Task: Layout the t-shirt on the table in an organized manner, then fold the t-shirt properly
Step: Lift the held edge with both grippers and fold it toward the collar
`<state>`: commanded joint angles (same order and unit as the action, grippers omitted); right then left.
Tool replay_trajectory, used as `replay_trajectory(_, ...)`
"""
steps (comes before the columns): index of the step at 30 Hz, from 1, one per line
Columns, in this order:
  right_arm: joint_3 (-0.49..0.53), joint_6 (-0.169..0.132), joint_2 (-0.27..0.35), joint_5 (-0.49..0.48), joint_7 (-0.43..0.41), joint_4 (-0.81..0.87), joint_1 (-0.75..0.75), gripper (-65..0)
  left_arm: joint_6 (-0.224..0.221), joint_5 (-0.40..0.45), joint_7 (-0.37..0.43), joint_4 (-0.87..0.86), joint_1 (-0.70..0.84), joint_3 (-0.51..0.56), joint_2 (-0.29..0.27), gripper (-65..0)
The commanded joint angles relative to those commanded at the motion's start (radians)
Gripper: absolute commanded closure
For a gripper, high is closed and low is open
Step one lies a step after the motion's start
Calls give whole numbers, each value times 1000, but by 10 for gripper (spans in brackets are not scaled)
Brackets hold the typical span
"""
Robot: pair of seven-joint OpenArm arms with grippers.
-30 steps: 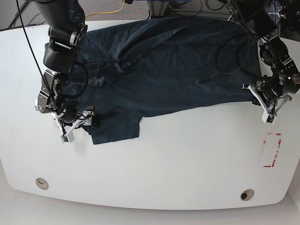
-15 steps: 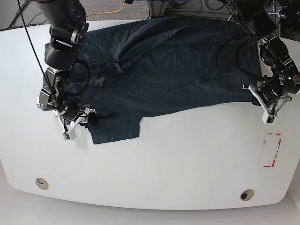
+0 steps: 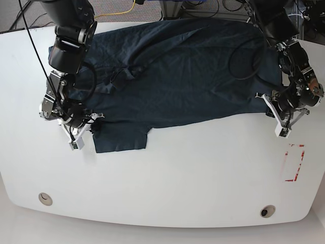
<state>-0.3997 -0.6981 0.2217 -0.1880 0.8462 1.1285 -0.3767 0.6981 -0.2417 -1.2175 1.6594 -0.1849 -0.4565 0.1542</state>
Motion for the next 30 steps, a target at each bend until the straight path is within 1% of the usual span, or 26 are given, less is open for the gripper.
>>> replay_trajectory(2, 0, 0, 0, 3, 15, 38, 0, 0, 0, 0, 0, -23, -21, 3, -14, 0)
replay_trajectory(6, 0, 0, 0, 3, 52, 103, 0, 0, 0, 3, 0, -66, -80, 3, -23, 0)
replay_trajectory(11, -6, 0, 0, 2, 141, 213, 3, 0, 0, 3, 0, -83, -124, 3, -23, 0)
replay_trajectory(18, -8, 0, -6, -5, 258, 446, 66, 0, 0, -2, 0, -77, -132, 6, -20, 0)
replay_trajectory(19, -8, 0, -8, -5, 287, 493, 80, 0, 0, -2, 0, -75, -130, 6, -20, 0)
replay_trajectory(22, -8, 0, -9, -6, 338, 580, 109, 0, 0, -2, 0, -44, -117, 6, -18, 0)
replay_trajectory(30, -6, 0, -11, -6, 361, 744, 218, 0, 0, -2, 0, 32, -49, 6, -18, 0)
